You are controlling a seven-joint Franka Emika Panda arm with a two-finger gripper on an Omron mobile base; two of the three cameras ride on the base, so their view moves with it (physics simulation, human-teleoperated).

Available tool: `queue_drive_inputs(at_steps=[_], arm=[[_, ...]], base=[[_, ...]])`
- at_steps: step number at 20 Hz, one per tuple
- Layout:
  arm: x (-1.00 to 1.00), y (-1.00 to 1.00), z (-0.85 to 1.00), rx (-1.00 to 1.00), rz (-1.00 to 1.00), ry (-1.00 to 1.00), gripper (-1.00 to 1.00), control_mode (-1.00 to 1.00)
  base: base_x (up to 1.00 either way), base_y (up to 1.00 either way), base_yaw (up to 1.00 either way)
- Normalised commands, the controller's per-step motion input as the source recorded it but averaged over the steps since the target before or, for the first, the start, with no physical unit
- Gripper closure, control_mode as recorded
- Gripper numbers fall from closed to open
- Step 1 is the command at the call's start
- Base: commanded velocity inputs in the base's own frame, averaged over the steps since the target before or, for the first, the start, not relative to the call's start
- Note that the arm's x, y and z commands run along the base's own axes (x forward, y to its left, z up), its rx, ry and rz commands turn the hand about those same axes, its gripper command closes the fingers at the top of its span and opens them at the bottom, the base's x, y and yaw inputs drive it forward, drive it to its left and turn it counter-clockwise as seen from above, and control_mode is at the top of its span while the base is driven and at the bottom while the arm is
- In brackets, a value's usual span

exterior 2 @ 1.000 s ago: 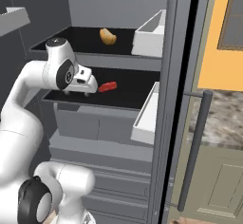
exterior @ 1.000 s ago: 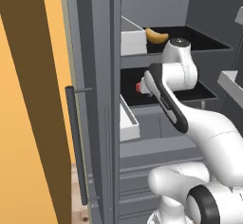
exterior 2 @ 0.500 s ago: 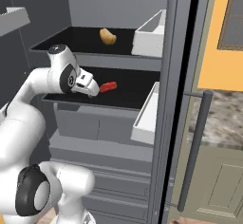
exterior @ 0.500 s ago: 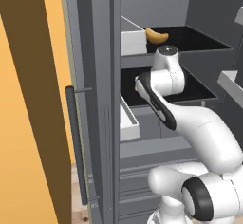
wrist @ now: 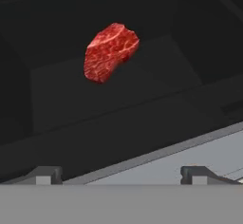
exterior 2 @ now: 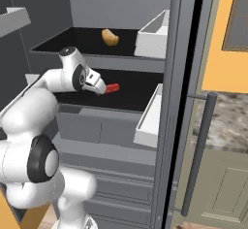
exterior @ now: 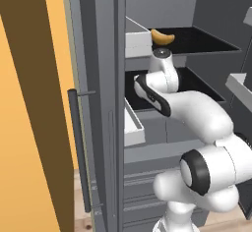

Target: Pick steak from the fridge and place it on the plate on the counter.

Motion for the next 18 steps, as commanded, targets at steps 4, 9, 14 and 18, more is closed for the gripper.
queue_drive_inputs(at_steps=[4,9,14,18], arm=[[0.54,0.00,-0.32,0.00,0.00,0.00,-1.00,-1.00],[0.44,0.00,-0.50,-0.01,0.00,0.00,-1.00,-1.00],[0.41,0.00,-0.37,0.00,0.00,-0.01,-1.00,-1.00],[0.36,-0.03,-0.14,0.00,0.00,-0.02,-1.00,-1.00]], base=[[0.00,0.00,0.00],[0.00,0.00,0.00],[0.00,0.00,0.00],[0.00,0.00,0.00]])
